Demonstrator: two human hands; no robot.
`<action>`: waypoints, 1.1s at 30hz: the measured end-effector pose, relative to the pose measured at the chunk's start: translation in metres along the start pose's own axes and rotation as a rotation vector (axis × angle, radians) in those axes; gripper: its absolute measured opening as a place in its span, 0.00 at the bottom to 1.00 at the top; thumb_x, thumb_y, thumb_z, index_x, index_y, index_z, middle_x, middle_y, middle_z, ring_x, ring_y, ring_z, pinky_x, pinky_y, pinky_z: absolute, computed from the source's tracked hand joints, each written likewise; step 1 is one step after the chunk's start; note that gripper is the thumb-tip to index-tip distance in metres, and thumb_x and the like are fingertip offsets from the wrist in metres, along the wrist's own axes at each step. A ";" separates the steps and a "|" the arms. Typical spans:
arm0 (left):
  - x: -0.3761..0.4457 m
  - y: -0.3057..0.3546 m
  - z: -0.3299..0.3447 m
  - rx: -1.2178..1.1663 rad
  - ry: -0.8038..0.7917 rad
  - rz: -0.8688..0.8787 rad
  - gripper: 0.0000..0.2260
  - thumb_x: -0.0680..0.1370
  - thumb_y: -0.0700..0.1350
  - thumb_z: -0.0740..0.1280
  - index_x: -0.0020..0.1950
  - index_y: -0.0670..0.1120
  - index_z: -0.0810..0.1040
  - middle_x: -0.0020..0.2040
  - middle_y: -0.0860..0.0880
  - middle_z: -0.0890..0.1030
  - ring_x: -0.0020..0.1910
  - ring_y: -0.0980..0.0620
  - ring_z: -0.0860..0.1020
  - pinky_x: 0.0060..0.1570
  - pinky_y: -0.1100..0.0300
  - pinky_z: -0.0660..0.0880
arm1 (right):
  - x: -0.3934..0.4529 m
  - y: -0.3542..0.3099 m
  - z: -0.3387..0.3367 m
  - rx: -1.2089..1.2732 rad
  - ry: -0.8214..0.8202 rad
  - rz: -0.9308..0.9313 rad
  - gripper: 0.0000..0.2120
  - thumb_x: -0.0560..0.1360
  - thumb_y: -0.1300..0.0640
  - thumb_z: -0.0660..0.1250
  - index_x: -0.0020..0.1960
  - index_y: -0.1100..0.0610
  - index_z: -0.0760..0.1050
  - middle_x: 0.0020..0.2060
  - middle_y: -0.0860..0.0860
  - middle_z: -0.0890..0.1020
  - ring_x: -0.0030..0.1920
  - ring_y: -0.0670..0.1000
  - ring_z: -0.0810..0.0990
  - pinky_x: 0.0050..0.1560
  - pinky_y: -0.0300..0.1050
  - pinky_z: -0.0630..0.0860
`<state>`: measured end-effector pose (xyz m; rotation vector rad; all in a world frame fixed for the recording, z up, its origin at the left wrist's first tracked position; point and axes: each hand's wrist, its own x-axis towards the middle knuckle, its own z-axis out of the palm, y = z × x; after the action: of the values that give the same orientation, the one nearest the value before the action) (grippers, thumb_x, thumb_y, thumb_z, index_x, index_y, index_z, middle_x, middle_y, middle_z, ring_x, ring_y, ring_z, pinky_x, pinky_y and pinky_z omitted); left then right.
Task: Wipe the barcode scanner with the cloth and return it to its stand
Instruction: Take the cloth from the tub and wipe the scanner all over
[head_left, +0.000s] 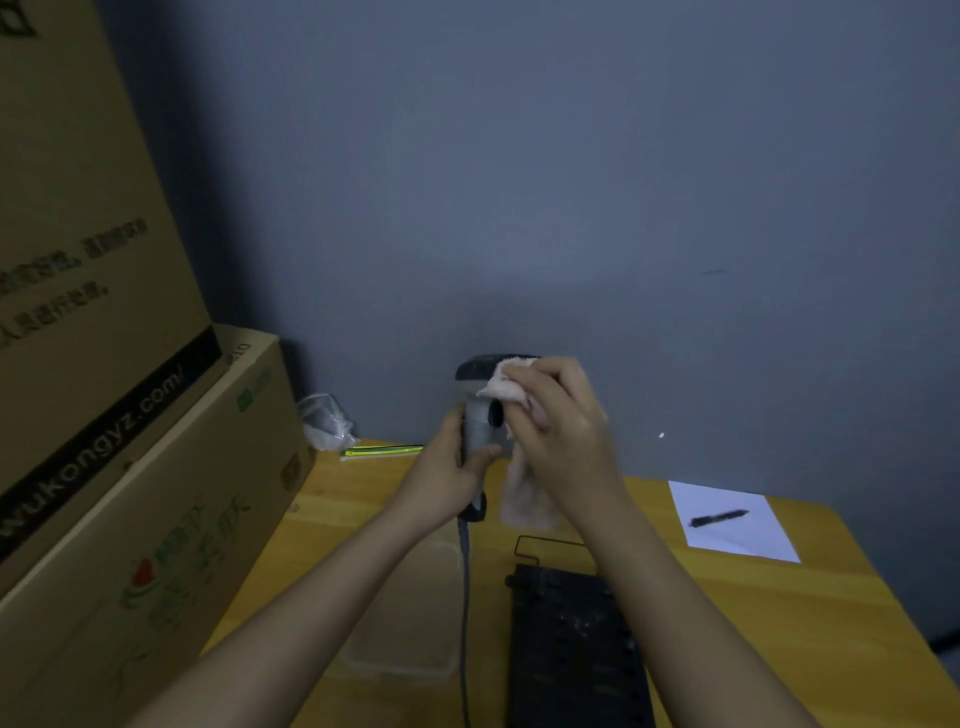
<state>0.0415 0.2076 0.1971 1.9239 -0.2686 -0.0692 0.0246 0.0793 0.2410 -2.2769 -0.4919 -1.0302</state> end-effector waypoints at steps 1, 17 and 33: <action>0.000 0.000 -0.001 -0.002 0.018 -0.004 0.15 0.77 0.48 0.64 0.61 0.56 0.64 0.55 0.49 0.78 0.53 0.49 0.78 0.54 0.44 0.77 | -0.001 0.004 0.000 -0.038 0.005 -0.035 0.10 0.75 0.62 0.63 0.54 0.63 0.78 0.46 0.61 0.78 0.46 0.53 0.75 0.41 0.43 0.74; 0.008 0.008 -0.015 0.156 0.141 0.028 0.18 0.78 0.49 0.62 0.65 0.50 0.62 0.55 0.49 0.76 0.51 0.45 0.78 0.50 0.45 0.78 | 0.024 0.008 -0.014 0.145 -0.194 0.237 0.07 0.76 0.58 0.65 0.48 0.55 0.82 0.39 0.49 0.70 0.39 0.42 0.71 0.38 0.28 0.66; 0.014 0.011 -0.020 0.127 0.060 -0.002 0.19 0.78 0.50 0.62 0.66 0.50 0.62 0.54 0.52 0.75 0.51 0.51 0.77 0.52 0.49 0.77 | 0.022 0.040 -0.014 -0.469 -0.075 -0.230 0.13 0.67 0.70 0.72 0.51 0.64 0.78 0.42 0.62 0.79 0.38 0.60 0.75 0.32 0.44 0.67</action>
<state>0.0574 0.2189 0.2153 2.0484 -0.2357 0.0049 0.0527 0.0422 0.2509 -2.7262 -0.6051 -1.2843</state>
